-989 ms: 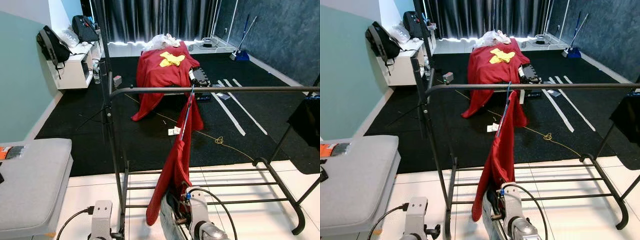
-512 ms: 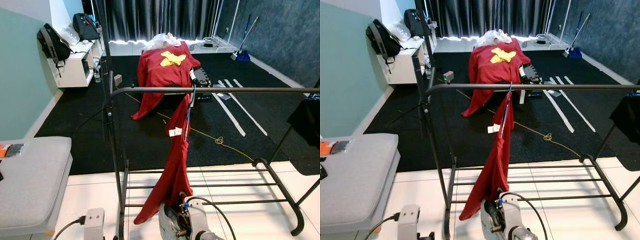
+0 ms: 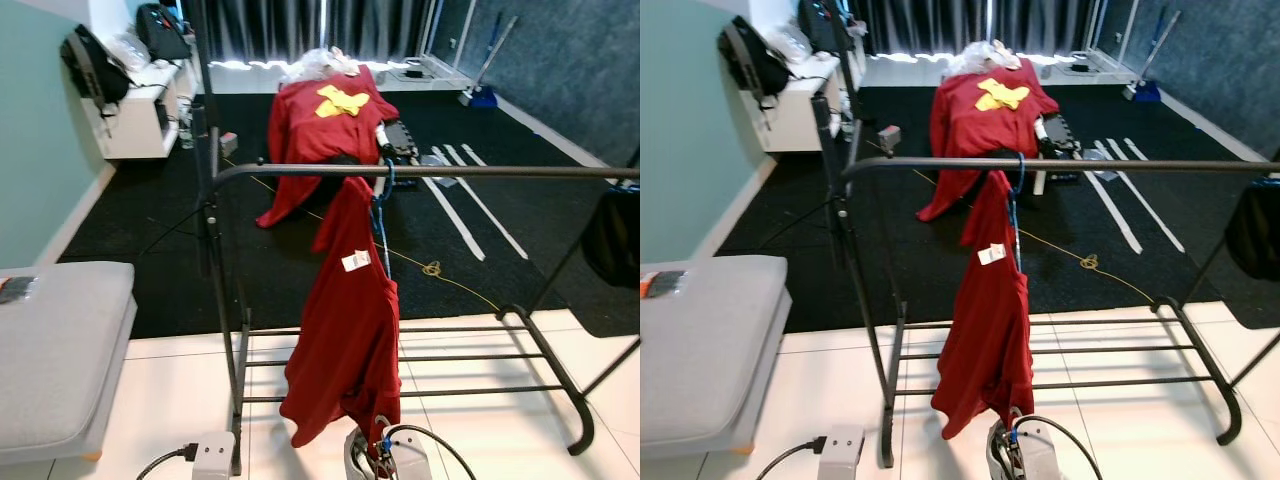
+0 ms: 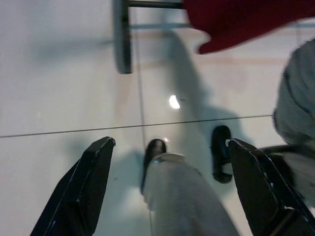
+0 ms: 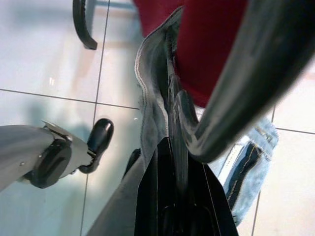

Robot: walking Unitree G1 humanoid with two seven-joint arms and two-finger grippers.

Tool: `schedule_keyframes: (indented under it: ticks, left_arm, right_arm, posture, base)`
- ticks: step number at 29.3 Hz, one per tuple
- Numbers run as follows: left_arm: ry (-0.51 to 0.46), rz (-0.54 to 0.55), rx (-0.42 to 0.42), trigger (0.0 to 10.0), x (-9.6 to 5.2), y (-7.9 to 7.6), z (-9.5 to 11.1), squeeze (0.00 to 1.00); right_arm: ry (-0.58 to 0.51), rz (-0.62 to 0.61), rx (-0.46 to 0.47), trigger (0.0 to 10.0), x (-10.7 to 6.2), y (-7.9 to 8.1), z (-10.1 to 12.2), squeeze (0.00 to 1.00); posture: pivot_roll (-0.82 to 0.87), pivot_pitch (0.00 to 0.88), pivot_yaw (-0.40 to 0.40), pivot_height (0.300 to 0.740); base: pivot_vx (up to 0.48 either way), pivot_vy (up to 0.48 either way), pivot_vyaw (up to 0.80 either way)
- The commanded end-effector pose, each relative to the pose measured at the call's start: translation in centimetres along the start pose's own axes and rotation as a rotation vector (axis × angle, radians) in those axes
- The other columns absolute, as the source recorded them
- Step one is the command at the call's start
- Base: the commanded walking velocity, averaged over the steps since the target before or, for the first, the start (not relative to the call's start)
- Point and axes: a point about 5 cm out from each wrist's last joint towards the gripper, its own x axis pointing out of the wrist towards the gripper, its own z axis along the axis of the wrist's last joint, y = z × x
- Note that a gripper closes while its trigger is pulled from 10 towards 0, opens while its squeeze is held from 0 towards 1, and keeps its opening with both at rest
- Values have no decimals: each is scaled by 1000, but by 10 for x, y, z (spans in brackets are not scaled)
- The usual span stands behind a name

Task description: Hang hanger

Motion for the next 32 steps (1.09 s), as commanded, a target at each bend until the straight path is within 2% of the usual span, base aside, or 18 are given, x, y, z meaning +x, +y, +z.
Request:
schedule_keyframes:
  ticks: [1, 4, 5, 11, 16, 17, 19, 28, 32]
  left_arm:
    - [35, 28, -6, 10000, -2, 8, -9, 0]
    - [18, 26, -18, 10000, -1, 9, -6, 0]
    - [9, -6, 2, 10000, 1, 3, -2, 0]
    - [5, -55, 50, 10000, 2, -6, 0, 0]
    - [12, -29, 37, 10000, 1, -3, -3, 0]
    - [16, -5, -1, 10000, 0, 2, -5, 0]
    - [31, -6, -11, 10000, 0, 2, -7, 0]
    - [46, -15, -9, 10000, 0, 3, -10, 0]
    - [42, -30, 22, 10000, 0, 1, -10, 0]
  right_arm:
    - [-9, 37, 26, 10000, 2, 10, 4, 0]
    - [-10, 56, -42, 10000, 2, 14, 5, 0]
    - [-13, 52, -66, 10000, 2, 12, 4, 0]
    - [-7, 33, -41, 10000, 0, 6, -1, 0]
    - [-19, 38, -50, 10000, 0, 6, 3, 0]
    - [-26, 48, -59, 10000, 1, 8, 5, 0]
    - [-29, 61, -58, 10000, 1, 9, 7, 0]
    - [-10, 92, -30, 10000, 2, 13, 4, 0]
    - [-18, 88, -46, 10000, 2, 14, 5, 0]
  posture:
    - [107, 85, -62, 740]
    - [102, 54, -59, 740]
    - [84, 43, -55, 740]
    - [81, 30, -66, 740]
    - [92, 10, -83, 740]
    - [96, 3, -91, 740]
    - [99, 0, -95, 740]
    - [104, 0, -98, 740]
    - [100, 0, -88, 740]
  base:
    - [0, 0, 0]
    - [0, 0, 0]
    - [0, 0, 0]
    - [0, 0, 0]
    - [0, 0, 0]
    - [0, 0, 0]
    - [0, 0, 0]
    - [0, 0, 0]
    - [0, 0, 0]
